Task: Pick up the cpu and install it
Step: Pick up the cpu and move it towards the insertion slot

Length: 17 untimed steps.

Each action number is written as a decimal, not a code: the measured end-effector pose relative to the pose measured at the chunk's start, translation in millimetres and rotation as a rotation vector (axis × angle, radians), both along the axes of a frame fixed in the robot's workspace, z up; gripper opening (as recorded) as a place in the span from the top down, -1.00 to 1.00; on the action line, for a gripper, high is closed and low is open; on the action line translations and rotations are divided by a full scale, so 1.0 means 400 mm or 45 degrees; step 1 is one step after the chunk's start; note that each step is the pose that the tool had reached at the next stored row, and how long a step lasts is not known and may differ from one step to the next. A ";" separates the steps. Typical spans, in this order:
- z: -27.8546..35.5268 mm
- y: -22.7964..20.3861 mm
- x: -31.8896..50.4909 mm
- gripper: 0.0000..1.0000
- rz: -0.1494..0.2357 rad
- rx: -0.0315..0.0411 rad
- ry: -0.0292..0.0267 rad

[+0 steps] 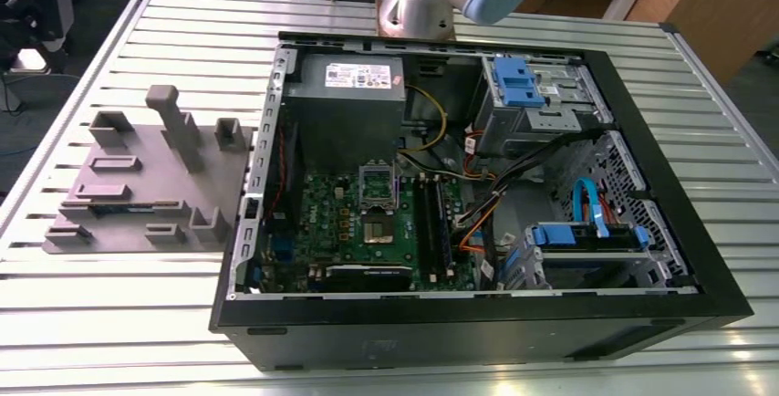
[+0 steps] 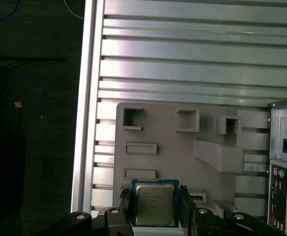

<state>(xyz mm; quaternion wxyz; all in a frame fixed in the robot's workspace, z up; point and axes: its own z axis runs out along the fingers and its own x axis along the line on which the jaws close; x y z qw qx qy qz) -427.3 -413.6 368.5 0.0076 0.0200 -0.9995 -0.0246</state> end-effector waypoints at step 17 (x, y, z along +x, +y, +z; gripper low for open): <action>0.000 0.000 0.009 0.05 0.000 0.0001 -0.0001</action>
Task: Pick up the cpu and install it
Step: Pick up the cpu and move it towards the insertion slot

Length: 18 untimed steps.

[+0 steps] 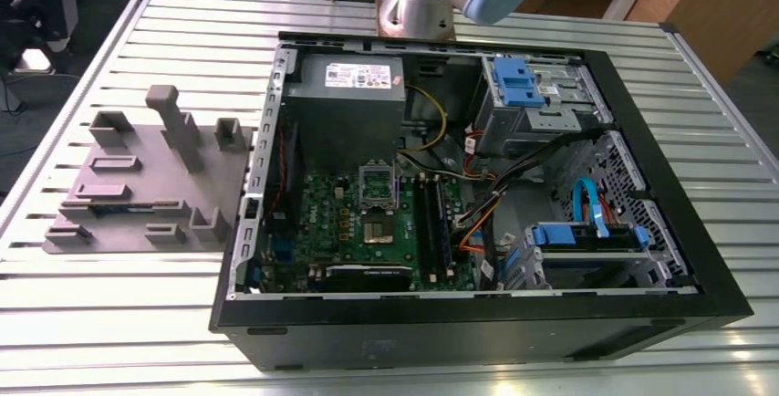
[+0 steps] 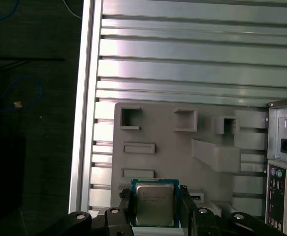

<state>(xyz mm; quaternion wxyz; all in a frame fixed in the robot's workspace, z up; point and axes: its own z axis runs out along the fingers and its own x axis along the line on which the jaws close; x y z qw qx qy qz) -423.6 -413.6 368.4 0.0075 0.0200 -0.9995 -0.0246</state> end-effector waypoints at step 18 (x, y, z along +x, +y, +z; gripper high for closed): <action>0.000 0.000 0.030 0.05 0.000 0.0000 0.0001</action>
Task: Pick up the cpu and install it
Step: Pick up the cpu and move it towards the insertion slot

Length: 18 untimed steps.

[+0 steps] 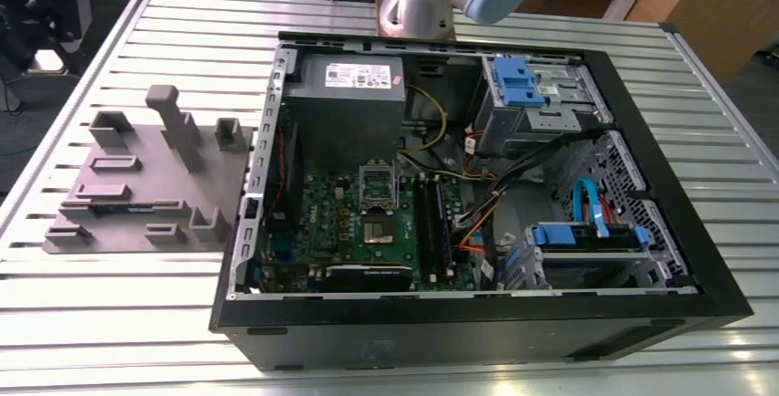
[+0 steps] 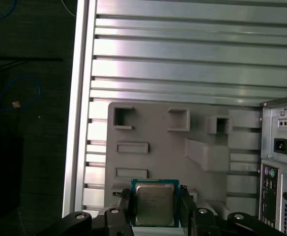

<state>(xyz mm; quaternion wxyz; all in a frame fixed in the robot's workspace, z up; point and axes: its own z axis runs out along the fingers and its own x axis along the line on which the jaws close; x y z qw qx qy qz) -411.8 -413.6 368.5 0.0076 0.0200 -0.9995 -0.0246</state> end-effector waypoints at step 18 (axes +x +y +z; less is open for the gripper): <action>0.000 0.000 0.018 0.05 0.000 -0.0001 0.0000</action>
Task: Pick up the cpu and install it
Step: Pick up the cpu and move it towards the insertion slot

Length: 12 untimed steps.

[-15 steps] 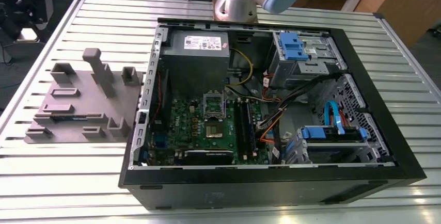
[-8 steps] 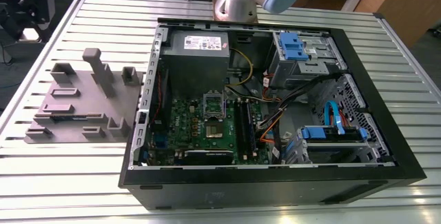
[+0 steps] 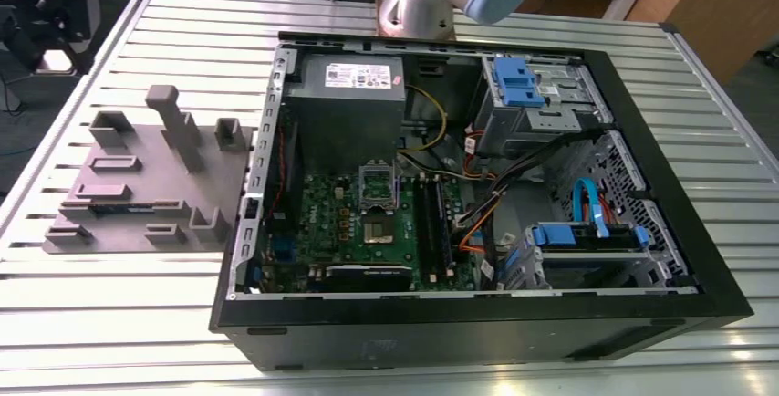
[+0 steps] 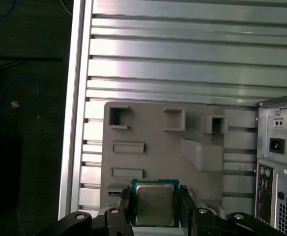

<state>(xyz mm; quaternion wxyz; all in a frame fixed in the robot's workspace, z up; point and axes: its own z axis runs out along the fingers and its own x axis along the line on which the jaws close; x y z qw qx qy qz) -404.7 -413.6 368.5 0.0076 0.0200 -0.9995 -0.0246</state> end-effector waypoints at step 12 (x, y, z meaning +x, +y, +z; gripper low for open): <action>0.000 0.000 0.009 0.05 0.000 0.0000 0.0000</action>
